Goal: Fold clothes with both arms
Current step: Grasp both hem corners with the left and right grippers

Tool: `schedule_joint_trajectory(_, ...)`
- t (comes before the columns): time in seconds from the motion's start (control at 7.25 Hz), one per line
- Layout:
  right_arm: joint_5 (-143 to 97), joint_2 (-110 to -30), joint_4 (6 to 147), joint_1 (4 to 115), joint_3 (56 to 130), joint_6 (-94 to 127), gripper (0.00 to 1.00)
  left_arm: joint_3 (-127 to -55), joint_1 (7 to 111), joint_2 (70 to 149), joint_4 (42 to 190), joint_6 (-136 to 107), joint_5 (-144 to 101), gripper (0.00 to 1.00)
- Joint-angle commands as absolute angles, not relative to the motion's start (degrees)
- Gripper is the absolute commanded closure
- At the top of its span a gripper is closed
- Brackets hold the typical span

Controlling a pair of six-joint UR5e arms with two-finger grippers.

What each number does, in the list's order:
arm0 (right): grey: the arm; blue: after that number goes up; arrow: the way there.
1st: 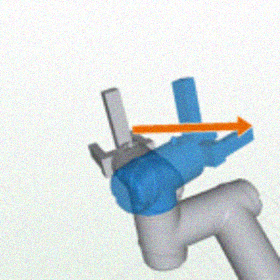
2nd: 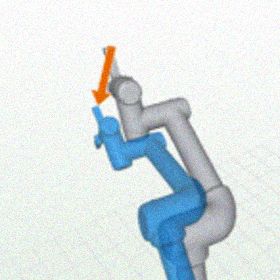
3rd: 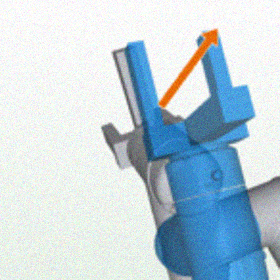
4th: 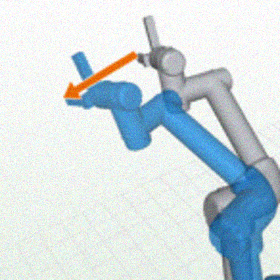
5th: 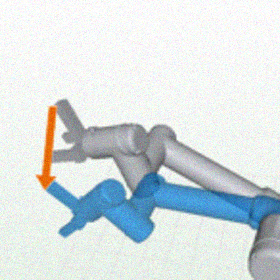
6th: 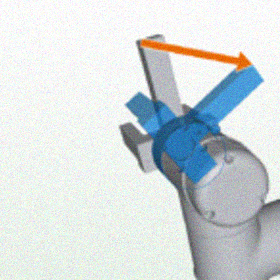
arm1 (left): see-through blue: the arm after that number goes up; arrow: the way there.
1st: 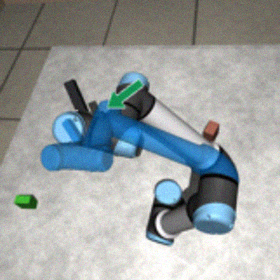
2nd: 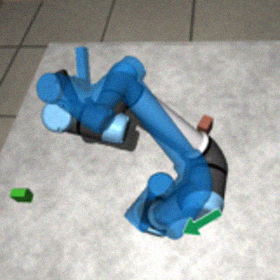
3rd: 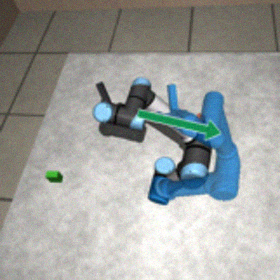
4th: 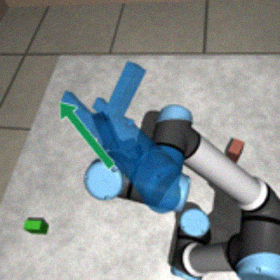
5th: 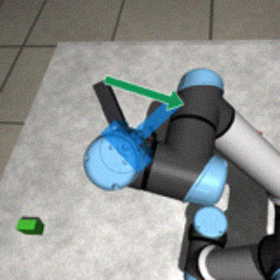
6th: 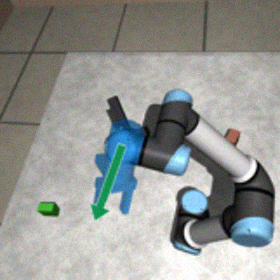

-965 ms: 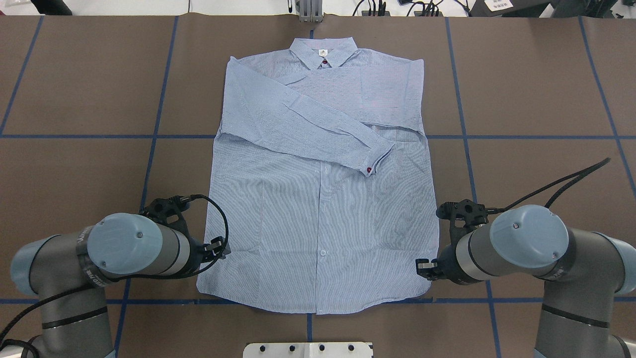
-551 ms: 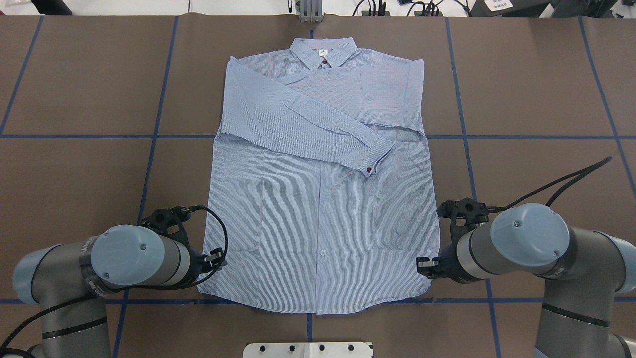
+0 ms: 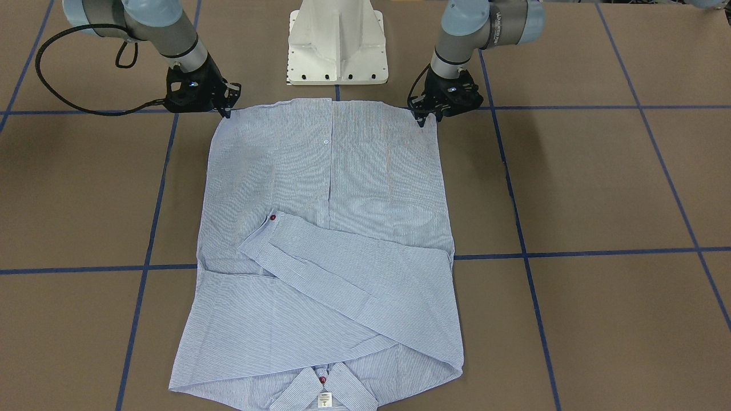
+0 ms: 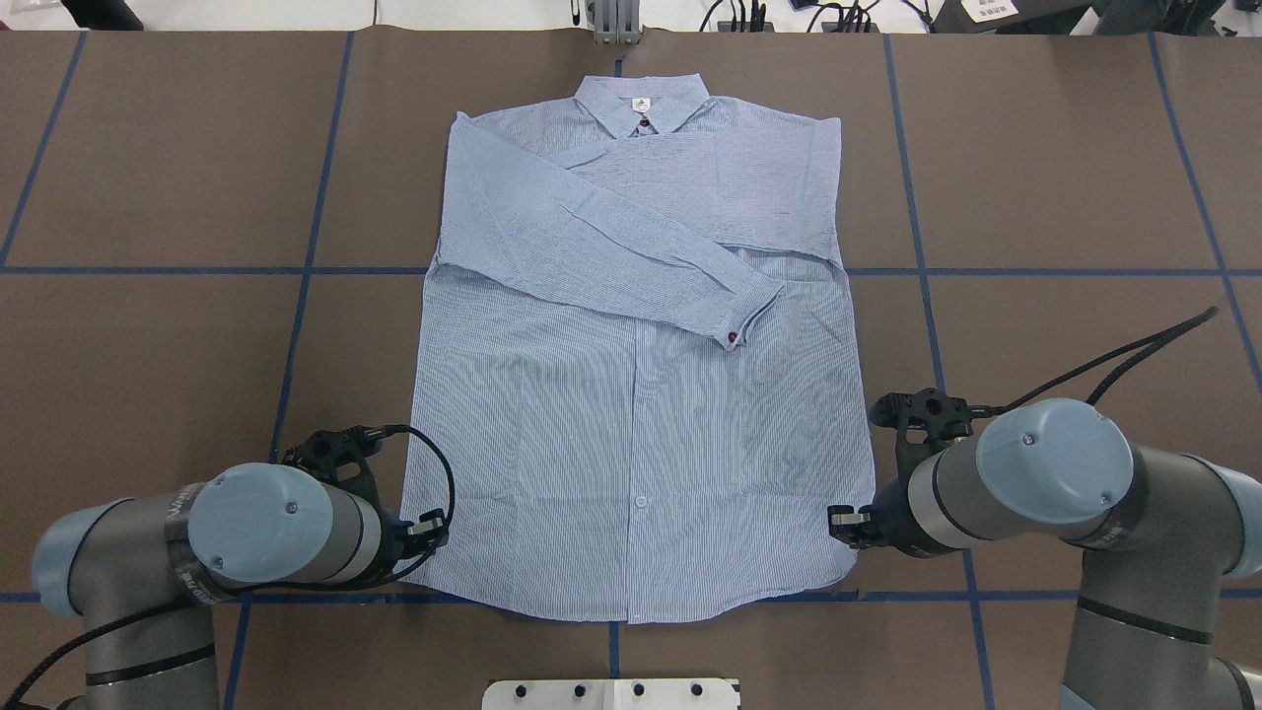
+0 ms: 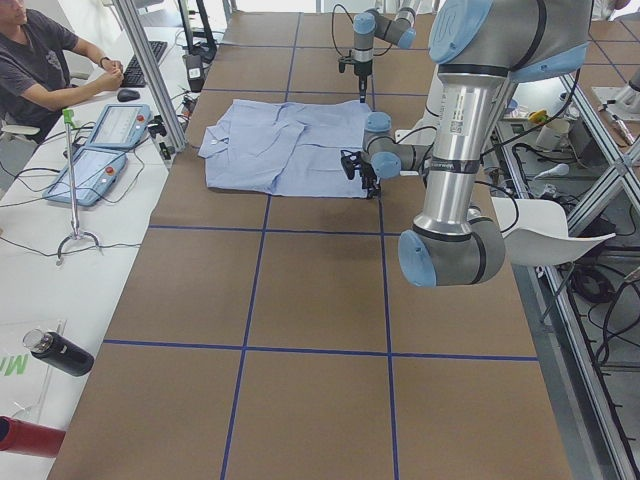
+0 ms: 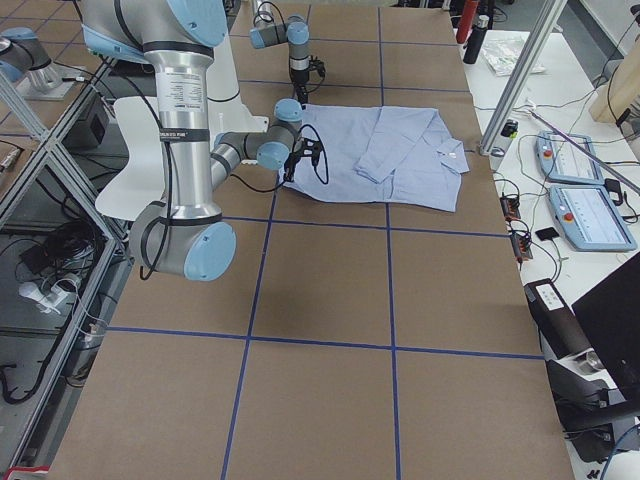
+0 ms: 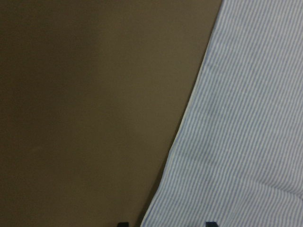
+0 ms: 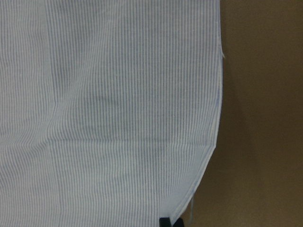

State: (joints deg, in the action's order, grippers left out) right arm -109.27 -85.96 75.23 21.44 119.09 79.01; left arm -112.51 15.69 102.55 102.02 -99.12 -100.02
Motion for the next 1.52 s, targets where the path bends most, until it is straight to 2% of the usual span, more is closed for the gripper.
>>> schedule_joint_trajectory(0.0,-109.34,-85.96,75.23,21.53,119.09,79.01,1.00,-112.41,15.64,102.39,101.87,-99.14,-100.02,0.50)
schedule_joint_trajectory(0.28,-109.25,-85.96,75.23,21.62,118.92,79.01,1.00,-112.76,15.56,101.78,101.25,-99.14,-100.02,0.51)
schedule_joint_trajectory(0.55,-109.34,-86.04,75.32,21.71,118.92,79.01,1.00,-113.03,15.56,101.95,101.16,-99.14,-100.11,0.62)
schedule_joint_trajectory(0.69,-109.25,-86.04,75.24,21.80,118.83,79.01,1.00,-113.03,15.56,101.95,101.16,-99.14,-100.11,0.69)
schedule_joint_trajectory(0.96,-109.34,-86.04,75.32,21.88,118.83,78.84,1.00,-113.11,15.29,102.04,101.16,-99.14,-100.19,0.96)
schedule_joint_trajectory(1.1,-109.34,-86.04,75.32,21.88,118.83,78.84,1.00,-113.20,15.29,102.04,101.16,-99.14,-100.28,1.00)
schedule_joint_trajectory(1.38,-109.42,-86.04,75.24,22.15,119.09,78.49,1.00,-114.77,15.56,101.87,100.29,-99.14,-100.37,1.00)
